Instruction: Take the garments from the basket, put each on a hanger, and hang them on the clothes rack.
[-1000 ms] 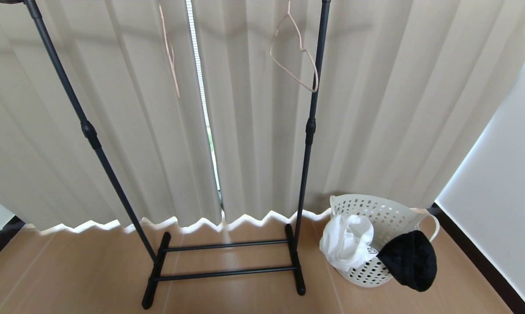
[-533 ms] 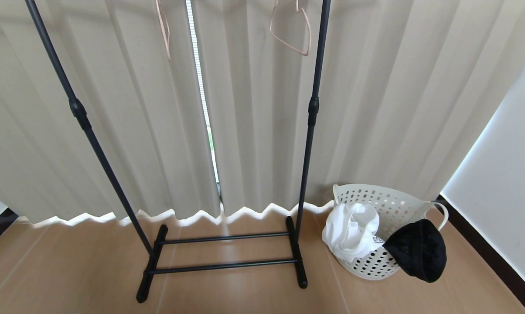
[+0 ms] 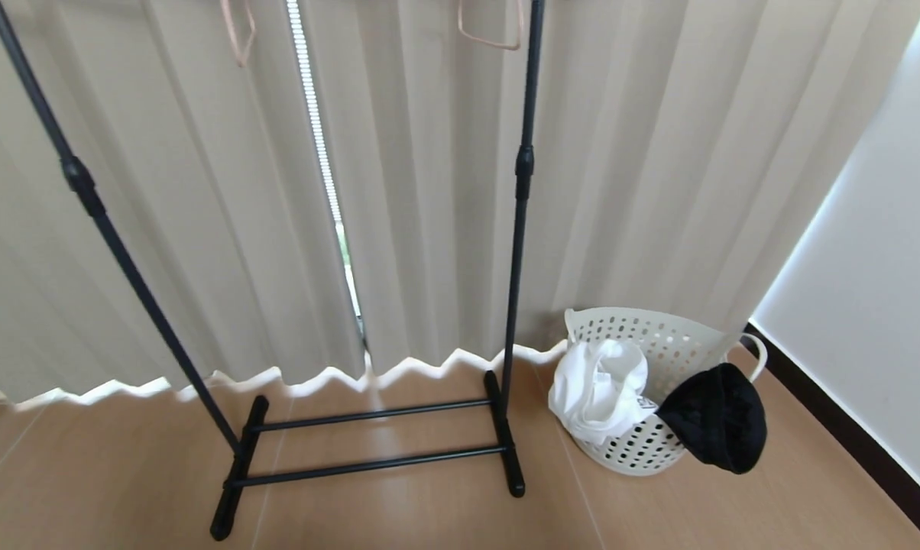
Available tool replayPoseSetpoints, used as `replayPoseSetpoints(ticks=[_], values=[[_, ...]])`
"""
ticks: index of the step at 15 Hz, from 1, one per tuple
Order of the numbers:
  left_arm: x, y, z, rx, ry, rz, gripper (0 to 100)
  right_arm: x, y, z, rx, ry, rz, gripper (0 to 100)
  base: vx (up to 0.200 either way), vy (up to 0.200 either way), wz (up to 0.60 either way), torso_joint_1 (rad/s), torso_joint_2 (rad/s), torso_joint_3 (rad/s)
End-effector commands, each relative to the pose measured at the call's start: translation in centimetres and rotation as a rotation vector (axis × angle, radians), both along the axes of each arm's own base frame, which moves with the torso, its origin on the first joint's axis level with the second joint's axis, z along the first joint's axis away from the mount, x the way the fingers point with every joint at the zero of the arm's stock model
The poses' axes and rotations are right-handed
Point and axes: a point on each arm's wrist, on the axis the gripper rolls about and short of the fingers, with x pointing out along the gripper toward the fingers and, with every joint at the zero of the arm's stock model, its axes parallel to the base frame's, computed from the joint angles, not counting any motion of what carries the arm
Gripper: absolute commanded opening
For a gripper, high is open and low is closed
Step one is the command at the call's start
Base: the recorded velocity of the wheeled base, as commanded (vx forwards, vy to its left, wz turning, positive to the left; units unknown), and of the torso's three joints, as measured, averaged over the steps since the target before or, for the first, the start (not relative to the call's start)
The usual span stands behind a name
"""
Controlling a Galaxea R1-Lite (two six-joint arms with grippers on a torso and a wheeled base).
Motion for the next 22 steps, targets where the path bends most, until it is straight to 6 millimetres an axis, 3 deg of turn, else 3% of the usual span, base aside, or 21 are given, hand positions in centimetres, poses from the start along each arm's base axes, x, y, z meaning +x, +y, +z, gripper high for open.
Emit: replayPoseSetpoints(ticks=[1,4,10,22], values=[[0.01,0.0,0.0,-0.001,0.002,0.001,100,0.01,0.0,-0.01,0.0,0.002,0.001,100,0.0,0.0,-0.6,0.017,0.36,0.359],[0.01,0.0,0.0,-0.001,0.002,0.001,100,0.01,0.0,-0.01,0.0,0.002,0.001,100,0.0,0.0,0.0,0.005,0.2,0.206],[0.01,0.0,-0.02,0.001,0.004,0.001,100,0.01,0.0,-0.01,0.0,0.002,0.001,100,0.2,0.0,0.0,0.002,0.02,0.02],[-0.01,0.0,0.02,-0.001,0.001,0.001,100,0.01,0.0,0.0,0.0,0.001,0.001,100,0.0,0.0,-0.05,0.0,0.0,-0.009]])
